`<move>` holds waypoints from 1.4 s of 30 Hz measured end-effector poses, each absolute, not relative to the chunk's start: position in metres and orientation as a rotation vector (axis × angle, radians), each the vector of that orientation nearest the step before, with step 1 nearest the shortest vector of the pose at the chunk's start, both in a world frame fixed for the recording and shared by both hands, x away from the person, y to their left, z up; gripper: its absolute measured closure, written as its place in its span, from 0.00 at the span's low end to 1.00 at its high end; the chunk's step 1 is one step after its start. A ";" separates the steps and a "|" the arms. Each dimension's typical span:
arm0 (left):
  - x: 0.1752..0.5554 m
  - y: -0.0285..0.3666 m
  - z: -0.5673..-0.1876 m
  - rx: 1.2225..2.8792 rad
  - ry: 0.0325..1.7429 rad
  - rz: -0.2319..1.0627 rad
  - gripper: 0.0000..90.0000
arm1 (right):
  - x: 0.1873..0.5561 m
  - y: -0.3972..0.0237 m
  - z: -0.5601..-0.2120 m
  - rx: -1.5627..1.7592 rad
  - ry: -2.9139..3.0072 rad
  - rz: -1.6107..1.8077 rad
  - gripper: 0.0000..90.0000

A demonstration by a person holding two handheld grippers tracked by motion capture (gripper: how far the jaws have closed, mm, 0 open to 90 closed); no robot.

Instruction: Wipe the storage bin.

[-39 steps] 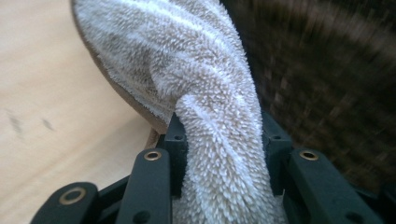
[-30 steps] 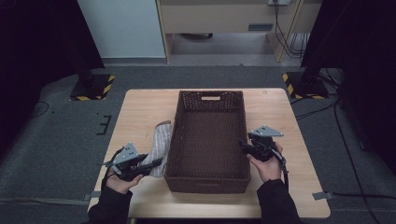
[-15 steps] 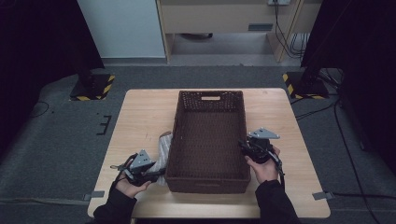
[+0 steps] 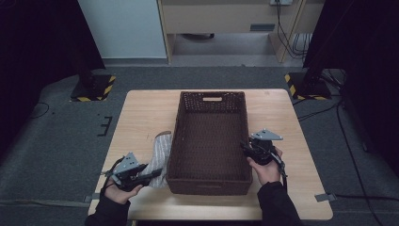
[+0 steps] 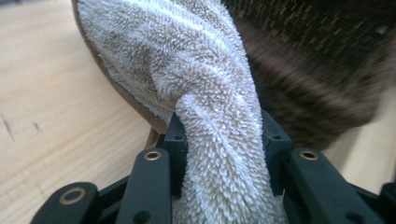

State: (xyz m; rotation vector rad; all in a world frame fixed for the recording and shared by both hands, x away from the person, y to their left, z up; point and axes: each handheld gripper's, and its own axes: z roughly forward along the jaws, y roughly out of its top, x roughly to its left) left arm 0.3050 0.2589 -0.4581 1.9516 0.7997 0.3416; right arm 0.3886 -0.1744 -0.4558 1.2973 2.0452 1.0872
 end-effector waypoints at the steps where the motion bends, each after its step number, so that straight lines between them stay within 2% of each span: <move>1: 0.302 0.259 -0.457 1.952 0.794 0.337 0.70 | 0.389 -0.174 -0.456 1.296 2.045 1.086 0.70; 7: 0.292 0.241 -0.470 2.070 0.770 0.358 0.70 | 0.389 -0.174 -0.456 1.290 2.048 1.082 0.70; 15: 0.296 0.226 -0.500 2.224 0.827 0.346 0.70 | 0.388 -0.174 -0.456 1.295 2.047 1.078 0.70; 23: 0.299 0.237 -0.492 2.158 0.866 0.336 0.69 | 0.389 -0.174 -0.456 1.294 2.046 1.081 0.70; 29: 0.304 0.256 -0.474 2.030 0.942 0.400 0.68 | 0.389 -0.174 -0.456 1.291 2.049 1.081 0.70; 37: 0.329 0.276 -0.457 1.939 1.058 0.470 0.68 | 0.388 -0.174 -0.456 1.294 2.047 1.080 0.70; 42: 0.351 0.283 -0.459 1.895 1.162 0.518 0.68 | 0.388 -0.172 -0.454 1.281 2.058 1.052 0.70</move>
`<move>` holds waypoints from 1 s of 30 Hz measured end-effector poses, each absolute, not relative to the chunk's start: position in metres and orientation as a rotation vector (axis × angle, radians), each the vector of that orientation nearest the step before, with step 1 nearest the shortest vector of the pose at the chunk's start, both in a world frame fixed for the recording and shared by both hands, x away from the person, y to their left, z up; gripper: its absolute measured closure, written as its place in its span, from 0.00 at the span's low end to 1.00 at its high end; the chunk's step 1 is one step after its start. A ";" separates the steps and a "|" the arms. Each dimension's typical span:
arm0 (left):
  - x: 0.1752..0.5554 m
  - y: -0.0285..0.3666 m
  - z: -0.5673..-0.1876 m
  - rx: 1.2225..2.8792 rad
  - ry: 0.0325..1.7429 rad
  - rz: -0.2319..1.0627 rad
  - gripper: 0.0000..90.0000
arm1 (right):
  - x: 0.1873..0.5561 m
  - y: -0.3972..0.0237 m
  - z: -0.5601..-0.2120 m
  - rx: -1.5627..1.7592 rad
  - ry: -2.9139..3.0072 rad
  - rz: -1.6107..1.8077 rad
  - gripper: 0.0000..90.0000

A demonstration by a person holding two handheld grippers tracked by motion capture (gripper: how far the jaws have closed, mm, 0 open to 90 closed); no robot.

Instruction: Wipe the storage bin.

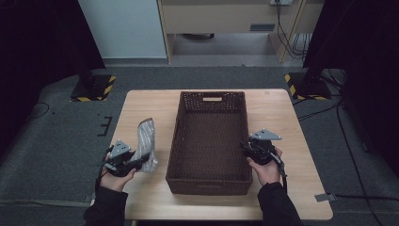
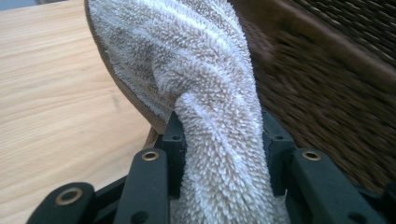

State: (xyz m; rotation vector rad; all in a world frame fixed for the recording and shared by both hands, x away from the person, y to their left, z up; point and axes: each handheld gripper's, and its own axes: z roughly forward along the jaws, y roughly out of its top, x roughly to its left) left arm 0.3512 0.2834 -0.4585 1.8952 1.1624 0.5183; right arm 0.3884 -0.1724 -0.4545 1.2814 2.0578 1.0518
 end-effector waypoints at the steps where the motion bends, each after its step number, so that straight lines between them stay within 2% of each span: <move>1: 0.355 0.285 -0.461 1.887 1.187 0.529 0.68 | 0.388 -0.173 -0.455 1.282 2.056 1.054 0.70; 8: 0.376 0.299 -0.475 1.917 1.279 0.613 0.68 | 0.389 -0.176 -0.457 1.291 2.041 1.109 0.69; 23: 0.387 0.320 -0.498 1.992 1.368 0.633 0.66 | 0.389 -0.177 -0.457 1.298 2.034 1.106 0.63; 30: 0.388 0.319 -0.502 1.987 1.366 0.638 0.58 | 0.388 -0.178 -0.456 1.294 2.052 1.089 0.56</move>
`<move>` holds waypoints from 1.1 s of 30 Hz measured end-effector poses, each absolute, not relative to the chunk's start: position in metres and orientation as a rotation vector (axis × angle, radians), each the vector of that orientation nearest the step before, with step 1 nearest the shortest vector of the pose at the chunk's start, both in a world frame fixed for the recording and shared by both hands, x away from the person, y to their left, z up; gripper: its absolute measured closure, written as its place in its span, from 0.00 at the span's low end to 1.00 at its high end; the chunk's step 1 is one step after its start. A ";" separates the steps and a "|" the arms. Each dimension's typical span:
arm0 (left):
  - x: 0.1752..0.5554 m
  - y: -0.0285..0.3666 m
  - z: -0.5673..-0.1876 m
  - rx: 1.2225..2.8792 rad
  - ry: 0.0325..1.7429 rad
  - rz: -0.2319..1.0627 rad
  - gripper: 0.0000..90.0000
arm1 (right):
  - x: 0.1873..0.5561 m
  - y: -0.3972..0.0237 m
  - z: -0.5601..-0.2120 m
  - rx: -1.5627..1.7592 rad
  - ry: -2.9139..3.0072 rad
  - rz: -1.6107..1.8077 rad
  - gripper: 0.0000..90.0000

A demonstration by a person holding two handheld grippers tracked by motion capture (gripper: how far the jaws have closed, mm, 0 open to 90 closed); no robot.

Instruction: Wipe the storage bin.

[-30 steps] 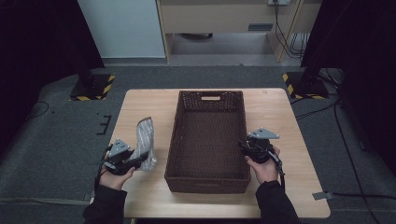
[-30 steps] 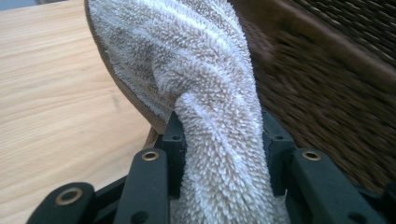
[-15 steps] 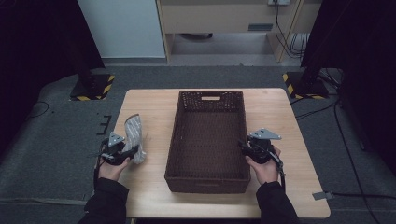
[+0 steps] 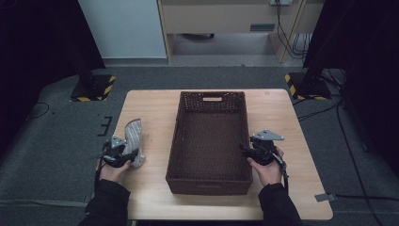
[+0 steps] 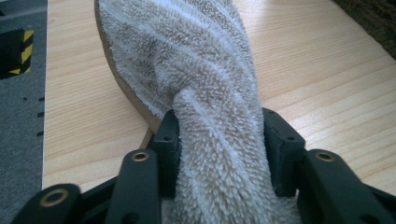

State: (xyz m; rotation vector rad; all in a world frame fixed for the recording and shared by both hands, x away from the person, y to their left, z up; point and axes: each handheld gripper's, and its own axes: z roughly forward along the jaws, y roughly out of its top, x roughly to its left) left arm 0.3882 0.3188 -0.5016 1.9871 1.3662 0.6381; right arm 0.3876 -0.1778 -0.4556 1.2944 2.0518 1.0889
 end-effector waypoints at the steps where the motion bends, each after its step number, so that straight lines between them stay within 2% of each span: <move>1: 0.388 0.319 -0.501 1.983 1.363 0.641 0.56 | 0.387 -0.177 -0.455 1.287 2.056 1.085 0.57; 6: 0.386 0.323 -0.498 1.921 1.357 0.643 0.46 | 0.387 -0.177 -0.455 1.286 2.067 1.090 0.59; 12: 0.384 0.325 -0.489 1.875 1.349 0.620 0.40 | 0.387 -0.177 -0.455 1.286 2.076 1.095 0.64; 22: 0.377 0.320 -0.469 1.818 1.292 0.611 0.39 | 0.388 -0.175 -0.454 1.260 2.086 1.065 0.69; 33: 0.369 0.288 -0.448 1.803 1.161 0.566 0.39 | 0.394 -0.178 -0.455 1.253 2.092 1.088 0.73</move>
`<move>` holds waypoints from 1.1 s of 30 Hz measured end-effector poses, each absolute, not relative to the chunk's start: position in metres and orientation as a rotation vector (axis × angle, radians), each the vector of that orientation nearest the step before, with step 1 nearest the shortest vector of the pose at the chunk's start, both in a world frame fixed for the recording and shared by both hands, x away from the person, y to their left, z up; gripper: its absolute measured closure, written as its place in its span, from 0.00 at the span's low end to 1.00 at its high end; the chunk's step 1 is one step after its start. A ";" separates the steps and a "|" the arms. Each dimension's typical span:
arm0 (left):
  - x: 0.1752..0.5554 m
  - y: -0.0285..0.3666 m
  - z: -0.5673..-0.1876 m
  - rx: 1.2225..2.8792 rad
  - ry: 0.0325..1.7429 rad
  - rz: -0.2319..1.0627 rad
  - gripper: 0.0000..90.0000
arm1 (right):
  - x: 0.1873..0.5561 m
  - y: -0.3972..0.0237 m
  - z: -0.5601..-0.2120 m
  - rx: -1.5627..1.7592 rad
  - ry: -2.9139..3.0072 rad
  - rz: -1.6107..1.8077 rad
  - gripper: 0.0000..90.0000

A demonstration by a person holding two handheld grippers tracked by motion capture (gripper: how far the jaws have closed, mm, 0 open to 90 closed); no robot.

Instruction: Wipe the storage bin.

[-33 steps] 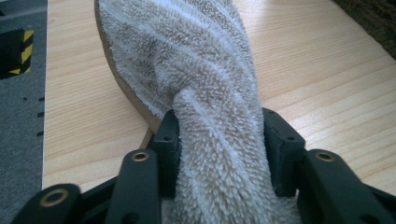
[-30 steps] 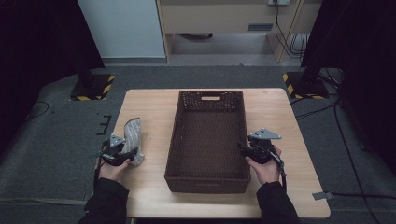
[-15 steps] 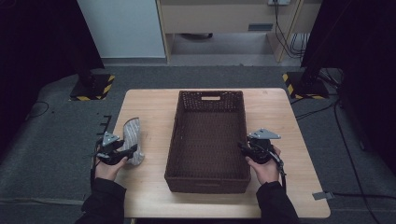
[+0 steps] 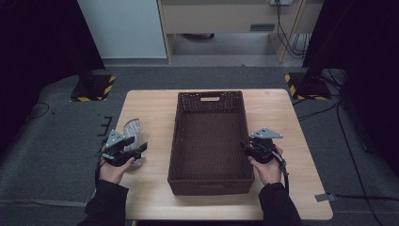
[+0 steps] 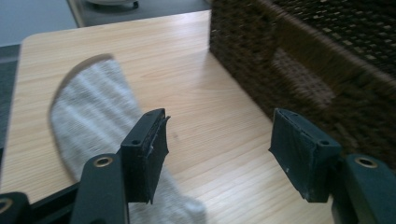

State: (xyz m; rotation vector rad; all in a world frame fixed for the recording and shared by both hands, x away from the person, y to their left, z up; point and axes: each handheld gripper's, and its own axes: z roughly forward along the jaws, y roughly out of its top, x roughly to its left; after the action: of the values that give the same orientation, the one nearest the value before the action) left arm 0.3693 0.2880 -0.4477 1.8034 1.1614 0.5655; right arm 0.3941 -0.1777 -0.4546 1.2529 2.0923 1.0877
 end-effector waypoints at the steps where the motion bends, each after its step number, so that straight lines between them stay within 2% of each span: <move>1: 0.369 0.285 -0.446 1.796 1.150 0.557 0.39 | 0.395 -0.178 -0.455 1.251 2.092 1.092 0.73; 15: 0.360 0.232 -0.428 1.833 1.008 0.509 0.43 | 0.402 -0.178 -0.455 1.230 2.102 1.119 0.76; 19: 0.359 0.217 -0.432 1.879 0.985 0.501 0.45 | 0.400 -0.178 -0.455 1.229 2.086 1.099 0.69; 21: 0.359 0.213 -0.435 1.893 0.980 0.492 0.48 | 0.398 -0.179 -0.454 1.230 2.076 1.095 0.61; 31: 0.354 0.196 -0.444 1.944 0.946 0.441 0.62 | 0.383 -0.188 -0.440 1.229 2.048 1.176 0.57; 33: 0.352 0.193 -0.445 1.950 0.946 0.473 0.61 | 0.383 -0.187 -0.441 1.217 2.065 1.183 0.56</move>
State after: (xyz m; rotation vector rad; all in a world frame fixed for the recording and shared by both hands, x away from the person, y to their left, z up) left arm 0.3525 0.1931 -0.4453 1.9499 0.9462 0.4731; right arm 0.3827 -0.1874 -0.4415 1.2170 2.0648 1.1825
